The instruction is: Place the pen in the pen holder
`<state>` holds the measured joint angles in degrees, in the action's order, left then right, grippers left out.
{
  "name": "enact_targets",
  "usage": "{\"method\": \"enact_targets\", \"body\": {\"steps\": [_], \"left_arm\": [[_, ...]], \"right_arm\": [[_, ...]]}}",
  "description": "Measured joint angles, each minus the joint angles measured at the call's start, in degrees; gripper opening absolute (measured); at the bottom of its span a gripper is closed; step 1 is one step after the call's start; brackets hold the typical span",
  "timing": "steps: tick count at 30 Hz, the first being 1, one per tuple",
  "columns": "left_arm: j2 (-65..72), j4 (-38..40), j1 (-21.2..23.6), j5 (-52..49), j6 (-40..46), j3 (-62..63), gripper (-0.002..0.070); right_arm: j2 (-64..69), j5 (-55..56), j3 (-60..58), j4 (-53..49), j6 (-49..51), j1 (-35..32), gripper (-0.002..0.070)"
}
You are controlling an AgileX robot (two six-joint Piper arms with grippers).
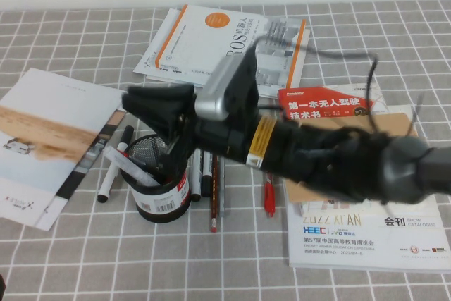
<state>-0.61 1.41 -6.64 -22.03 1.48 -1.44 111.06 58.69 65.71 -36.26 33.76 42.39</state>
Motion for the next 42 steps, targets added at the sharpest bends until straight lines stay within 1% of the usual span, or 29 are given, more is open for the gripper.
{"method": "enact_targets", "body": {"steps": [2, 5, 9, 14, 15, 16, 18, 24, 28, 32, 37, 38, 39, 41, 42], "left_arm": [[0.00, 0.00, 0.00, 0.00, 0.00, 0.00, -0.0003], [0.00, 0.00, 0.00, 0.00, 0.00, 0.00, -0.0003], [0.00, 0.00, 0.00, 0.00, 0.00, 0.00, -0.0003], [0.00, 0.00, 0.00, 0.00, 0.00, 0.00, -0.0003], [0.00, 0.00, 0.00, 0.00, 0.00, 0.00, -0.0003], [0.00, 0.00, 0.00, 0.00, 0.00, 0.00, -0.0003], [0.00, 0.00, 0.00, 0.00, 0.00, 0.00, -0.0003], [0.00, 0.00, 0.00, 0.00, 0.00, 0.00, -0.0003], [0.00, 0.00, 0.00, 0.00, 0.00, 0.00, -0.0003], [0.00, 0.00, 0.00, 0.00, 0.00, 0.00, -0.0003], [0.00, 0.00, 0.00, 0.00, 0.00, 0.00, -0.0003], [0.00, 0.00, 0.00, 0.00, 0.00, 0.00, -0.0003], [0.00, 0.00, 0.00, 0.00, 0.00, 0.00, -0.0003], [0.00, 0.00, 0.00, 0.00, 0.00, 0.00, -0.0003], [0.00, 0.00, 0.00, 0.00, 0.00, 0.00, -0.0003]], "right_arm": [[-3.47, -2.86, 0.00, -4.35, 2.20, 0.00, 0.0002], [-10.12, -11.51, 0.00, -14.82, 9.99, 0.00, -0.0007], [-19.81, -23.20, 0.00, -32.57, 26.43, 0.00, -0.0011], [-29.12, -25.68, 0.00, -51.45, 44.44, 0.00, -0.0011], [-30.83, -25.82, 0.00, -55.56, 49.49, 0.00, -0.0011], [-32.23, -25.82, -0.13, -58.36, 54.29, -0.48, -0.0012], [-33.89, -25.34, -0.88, -60.92, 59.27, -2.06, -0.0012], [-37.01, -25.33, -6.49, -63.24, 61.75, -7.75, -0.0012], [-43.01, -25.21, -12.85, -63.58, 64.05, -10.40, -0.0012], [-51.18, -25.66, -17.24, -63.58, 66.30, -11.59, -0.0012], [-58.50, -31.07, -21.71, -63.04, 66.12, -11.83, -0.0012], [-59.71, -32.60, -22.70, -61.31, 64.62, -11.83, -0.0012], [-60.91, -34.45, -23.84, -57.47, 60.75, -11.83, -0.0012], [-62.98, -38.38, -25.82, -45.35, 47.07, -11.83, -0.0012], [-64.13, -42.04, -27.27, -34.47, 34.37, -11.83, -0.0012]]}}
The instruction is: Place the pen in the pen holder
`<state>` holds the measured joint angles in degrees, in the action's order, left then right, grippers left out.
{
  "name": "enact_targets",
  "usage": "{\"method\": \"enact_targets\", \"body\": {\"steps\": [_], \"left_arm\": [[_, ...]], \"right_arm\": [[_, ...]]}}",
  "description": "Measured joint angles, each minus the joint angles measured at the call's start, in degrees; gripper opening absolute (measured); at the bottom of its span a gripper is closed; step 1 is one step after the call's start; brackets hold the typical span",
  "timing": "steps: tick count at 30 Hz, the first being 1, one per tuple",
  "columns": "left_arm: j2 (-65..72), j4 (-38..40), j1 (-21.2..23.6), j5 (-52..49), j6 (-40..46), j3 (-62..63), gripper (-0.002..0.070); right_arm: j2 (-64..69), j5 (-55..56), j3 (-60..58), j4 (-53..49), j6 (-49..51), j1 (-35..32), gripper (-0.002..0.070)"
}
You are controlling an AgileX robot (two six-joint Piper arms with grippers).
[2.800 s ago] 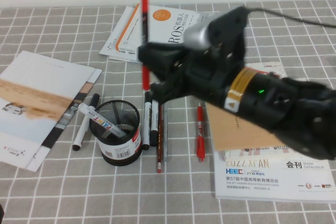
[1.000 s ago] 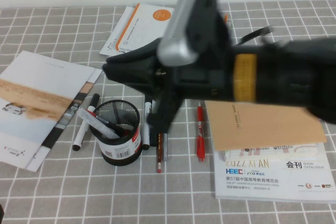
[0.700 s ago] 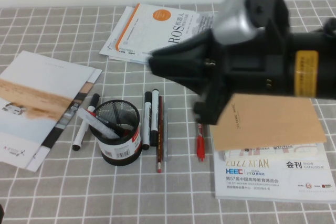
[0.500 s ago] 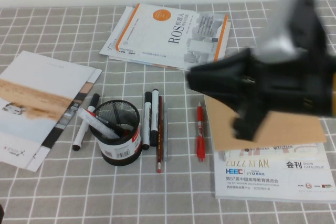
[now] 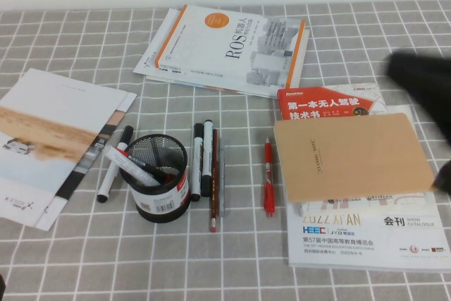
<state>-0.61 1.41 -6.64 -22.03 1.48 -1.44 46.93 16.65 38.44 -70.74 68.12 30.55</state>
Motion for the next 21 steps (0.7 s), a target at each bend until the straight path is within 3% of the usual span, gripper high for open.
{"method": "enact_targets", "body": {"steps": [4, 7, 11, 21], "left_arm": [[0.00, 0.00, 0.00, 0.00, 0.00, 0.00, -0.0003], [0.00, 0.00, 0.00, 0.00, 0.00, 0.00, -0.0003], [0.00, 0.00, 0.00, 0.00, 0.00, 0.00, -0.0003], [0.00, 0.00, 0.00, 0.00, 0.00, 0.00, -0.0003]], "right_arm": [[-4.75, -15.71, -3.51, 37.76, -41.27, 0.00, -0.0012], [-9.08, -29.01, -5.53, 56.57, -58.95, -0.25, -0.0012], [-15.62, -35.32, -10.68, 64.32, -65.96, -2.61, -0.0012], [-33.47, -28.73, -27.75, 68.82, -67.36, -19.65, -0.0012]]}}
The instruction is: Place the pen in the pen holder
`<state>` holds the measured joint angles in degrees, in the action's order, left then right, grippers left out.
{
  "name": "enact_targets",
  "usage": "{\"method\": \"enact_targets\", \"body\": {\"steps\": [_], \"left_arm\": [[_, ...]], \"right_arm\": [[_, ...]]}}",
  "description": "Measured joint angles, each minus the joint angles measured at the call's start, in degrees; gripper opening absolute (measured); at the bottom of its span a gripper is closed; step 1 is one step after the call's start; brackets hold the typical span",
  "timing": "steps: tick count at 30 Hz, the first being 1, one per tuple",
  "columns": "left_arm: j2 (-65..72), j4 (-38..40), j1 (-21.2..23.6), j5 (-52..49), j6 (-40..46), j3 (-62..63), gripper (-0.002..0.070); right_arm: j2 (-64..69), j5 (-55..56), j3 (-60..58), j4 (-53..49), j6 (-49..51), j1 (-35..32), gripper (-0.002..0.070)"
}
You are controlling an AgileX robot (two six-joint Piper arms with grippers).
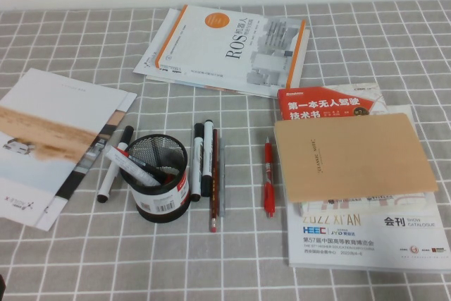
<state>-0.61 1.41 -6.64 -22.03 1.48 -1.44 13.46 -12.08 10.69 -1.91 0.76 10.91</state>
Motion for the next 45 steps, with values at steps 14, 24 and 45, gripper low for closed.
{"method": "enact_targets", "body": {"steps": [14, 24, 45], "left_arm": [[0.00, 0.00, 0.00, 0.00, 0.00, 0.00, -0.0003], [0.00, 0.00, 0.00, 0.00, 0.00, 0.00, -0.0003], [0.00, 0.00, 0.00, 0.00, 0.00, 0.00, -0.0003]], "right_arm": [[-13.89, -1.24, -12.15, 5.21, 0.00, -10.00, -0.0012], [-13.89, -7.26, -12.25, 5.27, 0.00, -10.14, -0.0012], [-13.89, -9.23, -12.25, 5.54, 0.00, -10.14, -0.0012]]}}
